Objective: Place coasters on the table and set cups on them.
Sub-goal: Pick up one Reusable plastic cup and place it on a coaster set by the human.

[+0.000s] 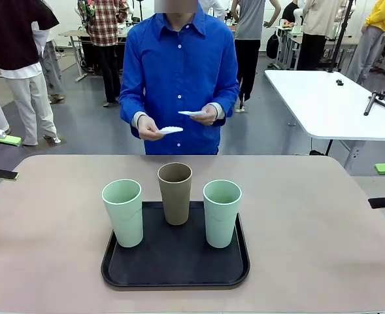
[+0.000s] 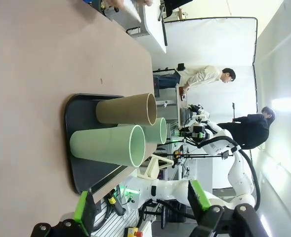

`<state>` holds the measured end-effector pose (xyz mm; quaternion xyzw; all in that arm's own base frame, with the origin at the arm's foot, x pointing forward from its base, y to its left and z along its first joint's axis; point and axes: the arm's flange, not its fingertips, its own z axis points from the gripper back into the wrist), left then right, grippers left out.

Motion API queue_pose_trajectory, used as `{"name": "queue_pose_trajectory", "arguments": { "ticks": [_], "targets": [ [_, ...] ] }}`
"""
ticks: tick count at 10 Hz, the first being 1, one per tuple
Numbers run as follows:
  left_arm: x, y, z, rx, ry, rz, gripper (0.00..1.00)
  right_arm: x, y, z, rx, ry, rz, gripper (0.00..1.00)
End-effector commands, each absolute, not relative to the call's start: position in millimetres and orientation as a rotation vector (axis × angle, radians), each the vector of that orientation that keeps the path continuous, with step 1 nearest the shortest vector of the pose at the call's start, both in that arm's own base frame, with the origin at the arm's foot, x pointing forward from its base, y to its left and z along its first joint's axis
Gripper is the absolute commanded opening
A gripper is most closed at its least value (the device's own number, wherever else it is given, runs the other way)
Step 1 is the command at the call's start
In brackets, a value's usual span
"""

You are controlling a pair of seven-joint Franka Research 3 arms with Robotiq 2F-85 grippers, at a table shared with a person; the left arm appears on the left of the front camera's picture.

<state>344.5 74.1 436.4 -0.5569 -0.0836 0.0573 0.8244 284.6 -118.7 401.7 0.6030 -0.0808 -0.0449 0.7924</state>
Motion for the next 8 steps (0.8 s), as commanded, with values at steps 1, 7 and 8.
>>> {"name": "queue_pose_trajectory", "arguments": {
  "ticks": [1, 7, 8],
  "targets": [
    [344.8, 75.0, 436.5, -1.196, -0.183, 0.117, 1.0, 286.1, -119.3, 400.8, 1.308, -0.177, -0.1, 1.0],
    [344.8, 75.0, 436.5, -1.196, -0.183, 0.117, 1.0, 286.1, -119.3, 400.8, 1.308, -0.177, -0.1, 1.0],
    [344.8, 75.0, 436.5, -1.196, -0.183, 0.117, 1.0, 286.1, -119.3, 400.8, 1.308, -0.177, -0.1, 1.0]
  ]
}}
